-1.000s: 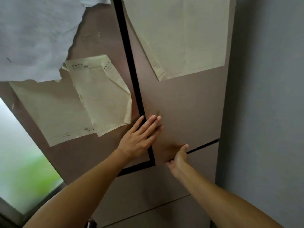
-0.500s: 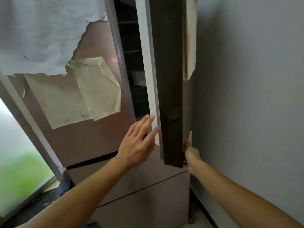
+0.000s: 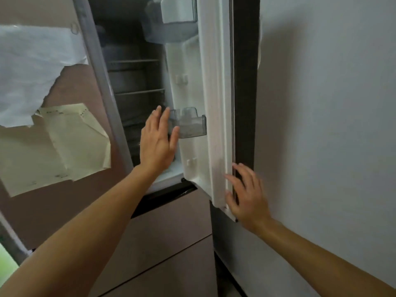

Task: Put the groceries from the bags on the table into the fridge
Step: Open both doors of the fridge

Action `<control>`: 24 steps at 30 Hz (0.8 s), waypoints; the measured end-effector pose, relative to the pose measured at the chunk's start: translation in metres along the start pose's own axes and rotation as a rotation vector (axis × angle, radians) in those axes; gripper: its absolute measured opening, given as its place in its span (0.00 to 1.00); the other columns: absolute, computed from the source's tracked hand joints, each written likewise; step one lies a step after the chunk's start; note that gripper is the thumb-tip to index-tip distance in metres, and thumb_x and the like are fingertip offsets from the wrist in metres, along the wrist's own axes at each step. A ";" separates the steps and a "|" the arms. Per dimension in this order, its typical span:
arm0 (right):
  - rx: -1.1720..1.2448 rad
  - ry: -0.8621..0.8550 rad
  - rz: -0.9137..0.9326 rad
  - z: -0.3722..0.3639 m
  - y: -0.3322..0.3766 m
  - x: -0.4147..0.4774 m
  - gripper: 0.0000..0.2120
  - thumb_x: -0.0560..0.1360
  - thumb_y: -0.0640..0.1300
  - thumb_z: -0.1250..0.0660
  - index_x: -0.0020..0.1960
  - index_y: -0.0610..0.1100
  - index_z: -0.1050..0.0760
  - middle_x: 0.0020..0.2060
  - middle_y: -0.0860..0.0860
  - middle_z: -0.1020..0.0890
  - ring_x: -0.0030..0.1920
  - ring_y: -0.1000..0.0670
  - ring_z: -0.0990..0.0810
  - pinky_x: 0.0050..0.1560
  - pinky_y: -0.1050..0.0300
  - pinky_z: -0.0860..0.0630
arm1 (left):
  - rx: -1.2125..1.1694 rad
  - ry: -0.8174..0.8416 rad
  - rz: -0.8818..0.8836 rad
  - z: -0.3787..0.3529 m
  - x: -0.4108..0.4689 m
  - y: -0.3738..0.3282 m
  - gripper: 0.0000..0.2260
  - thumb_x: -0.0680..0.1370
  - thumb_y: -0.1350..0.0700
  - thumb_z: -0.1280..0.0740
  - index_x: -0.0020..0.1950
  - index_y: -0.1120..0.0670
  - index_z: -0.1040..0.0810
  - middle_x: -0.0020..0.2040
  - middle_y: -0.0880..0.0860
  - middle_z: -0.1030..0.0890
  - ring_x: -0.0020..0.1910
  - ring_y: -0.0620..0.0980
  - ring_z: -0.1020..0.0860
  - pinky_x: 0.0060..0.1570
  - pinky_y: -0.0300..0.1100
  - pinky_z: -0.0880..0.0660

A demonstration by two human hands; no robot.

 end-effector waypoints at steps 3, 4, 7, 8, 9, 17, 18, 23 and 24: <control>-0.148 0.110 0.342 -0.020 0.008 0.003 0.14 0.73 0.45 0.35 0.58 0.46 0.23 0.66 0.41 0.25 0.70 0.38 0.32 0.66 0.41 0.33 | -0.012 0.082 -0.097 -0.023 0.016 -0.031 0.26 0.80 0.42 0.53 0.69 0.56 0.31 0.69 0.56 0.29 0.69 0.54 0.34 0.66 0.51 0.36; -0.182 0.153 0.413 -0.028 0.005 0.002 0.13 0.73 0.45 0.35 0.56 0.46 0.22 0.66 0.41 0.25 0.71 0.38 0.33 0.68 0.40 0.35 | -0.008 0.076 -0.123 -0.027 0.018 -0.041 0.25 0.80 0.42 0.53 0.66 0.56 0.29 0.65 0.56 0.27 0.66 0.54 0.31 0.63 0.49 0.34; -0.301 0.268 0.527 -0.056 -0.024 0.000 0.14 0.74 0.47 0.36 0.57 0.46 0.21 0.68 0.40 0.28 0.73 0.37 0.36 0.72 0.36 0.41 | 0.085 0.041 -0.173 -0.040 0.024 -0.069 0.21 0.81 0.43 0.50 0.59 0.56 0.26 0.56 0.56 0.23 0.58 0.55 0.27 0.65 0.49 0.37; -0.341 0.301 0.533 -0.063 -0.038 0.000 0.14 0.73 0.47 0.34 0.57 0.45 0.21 0.69 0.40 0.28 0.73 0.36 0.37 0.71 0.34 0.41 | 0.109 0.034 -0.182 -0.046 0.026 -0.078 0.20 0.81 0.44 0.49 0.58 0.56 0.26 0.55 0.56 0.23 0.57 0.55 0.26 0.67 0.49 0.39; -0.380 0.338 0.532 -0.069 -0.053 0.001 0.15 0.72 0.47 0.30 0.57 0.45 0.20 0.68 0.39 0.28 0.73 0.36 0.38 0.70 0.32 0.40 | 0.121 0.031 -0.190 -0.052 0.029 -0.085 0.19 0.81 0.44 0.48 0.58 0.55 0.26 0.54 0.55 0.23 0.57 0.54 0.26 0.69 0.49 0.41; -0.481 0.327 0.568 -0.083 -0.137 0.009 0.08 0.75 0.43 0.34 0.46 0.40 0.18 0.59 0.40 0.22 0.75 0.38 0.40 0.67 0.33 0.37 | 0.148 -0.010 -0.223 -0.093 0.052 -0.133 0.19 0.80 0.43 0.46 0.58 0.55 0.25 0.52 0.55 0.22 0.52 0.54 0.27 0.56 0.48 0.33; -0.478 0.326 0.558 -0.085 -0.144 0.011 0.07 0.74 0.43 0.33 0.45 0.40 0.19 0.59 0.40 0.22 0.75 0.38 0.41 0.66 0.33 0.36 | 0.161 -0.026 -0.218 -0.096 0.054 -0.136 0.19 0.80 0.43 0.46 0.58 0.55 0.24 0.51 0.55 0.22 0.52 0.54 0.27 0.56 0.49 0.33; -0.437 0.305 0.554 -0.090 -0.159 0.012 0.07 0.74 0.44 0.32 0.46 0.41 0.20 0.63 0.40 0.24 0.77 0.40 0.45 0.64 0.35 0.35 | 0.222 -0.086 -0.233 -0.103 0.057 -0.147 0.20 0.80 0.44 0.46 0.57 0.55 0.23 0.50 0.56 0.21 0.50 0.56 0.25 0.53 0.51 0.31; -0.432 0.304 0.562 -0.092 -0.159 0.012 0.07 0.74 0.45 0.32 0.47 0.41 0.20 0.63 0.40 0.24 0.77 0.40 0.45 0.64 0.35 0.35 | 0.233 -0.098 -0.241 -0.103 0.057 -0.146 0.19 0.80 0.44 0.46 0.57 0.56 0.23 0.50 0.56 0.21 0.49 0.56 0.25 0.52 0.51 0.31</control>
Point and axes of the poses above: each hand's wrist, its own x-axis towards the middle knuckle, its own z-axis out of the back of the hand, y = z × x, the point moved 10 cm from there along x, towards the middle knuckle
